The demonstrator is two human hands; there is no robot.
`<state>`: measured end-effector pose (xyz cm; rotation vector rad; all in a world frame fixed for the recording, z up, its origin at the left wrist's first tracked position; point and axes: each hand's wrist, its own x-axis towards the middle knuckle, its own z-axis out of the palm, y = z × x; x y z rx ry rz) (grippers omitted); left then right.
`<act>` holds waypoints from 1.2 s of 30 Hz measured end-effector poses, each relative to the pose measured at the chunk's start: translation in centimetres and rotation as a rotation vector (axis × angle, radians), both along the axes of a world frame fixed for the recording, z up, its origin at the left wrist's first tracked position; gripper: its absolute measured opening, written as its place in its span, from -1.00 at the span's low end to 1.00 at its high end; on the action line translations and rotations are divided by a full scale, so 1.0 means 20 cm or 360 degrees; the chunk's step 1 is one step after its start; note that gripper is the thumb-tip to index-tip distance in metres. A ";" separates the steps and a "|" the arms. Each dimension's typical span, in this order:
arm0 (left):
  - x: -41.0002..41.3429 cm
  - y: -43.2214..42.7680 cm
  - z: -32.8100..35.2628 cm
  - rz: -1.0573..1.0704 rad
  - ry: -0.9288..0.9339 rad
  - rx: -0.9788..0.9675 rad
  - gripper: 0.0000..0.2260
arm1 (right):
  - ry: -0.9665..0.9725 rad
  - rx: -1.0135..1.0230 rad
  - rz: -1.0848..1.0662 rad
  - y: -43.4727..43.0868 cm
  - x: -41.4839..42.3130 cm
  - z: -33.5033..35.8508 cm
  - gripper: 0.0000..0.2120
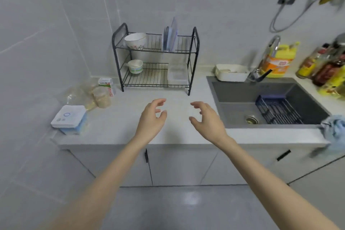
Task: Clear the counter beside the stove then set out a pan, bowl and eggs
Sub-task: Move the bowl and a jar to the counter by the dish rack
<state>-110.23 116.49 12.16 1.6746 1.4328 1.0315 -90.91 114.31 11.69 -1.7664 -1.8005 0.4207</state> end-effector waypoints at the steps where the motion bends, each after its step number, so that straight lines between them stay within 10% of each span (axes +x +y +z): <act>1: 0.06 -0.01 0.00 -0.0060 0.0034 0.0006 -0.66 | 0.0008 -0.0001 -0.0046 -0.04 0.06 0.00 -0.58; 36: 3.42 -2.41 0.01 -0.2335 -0.0017 -0.0255 -0.77 | 0.0414 0.0205 -0.2229 -3.27 2.49 0.02 -0.75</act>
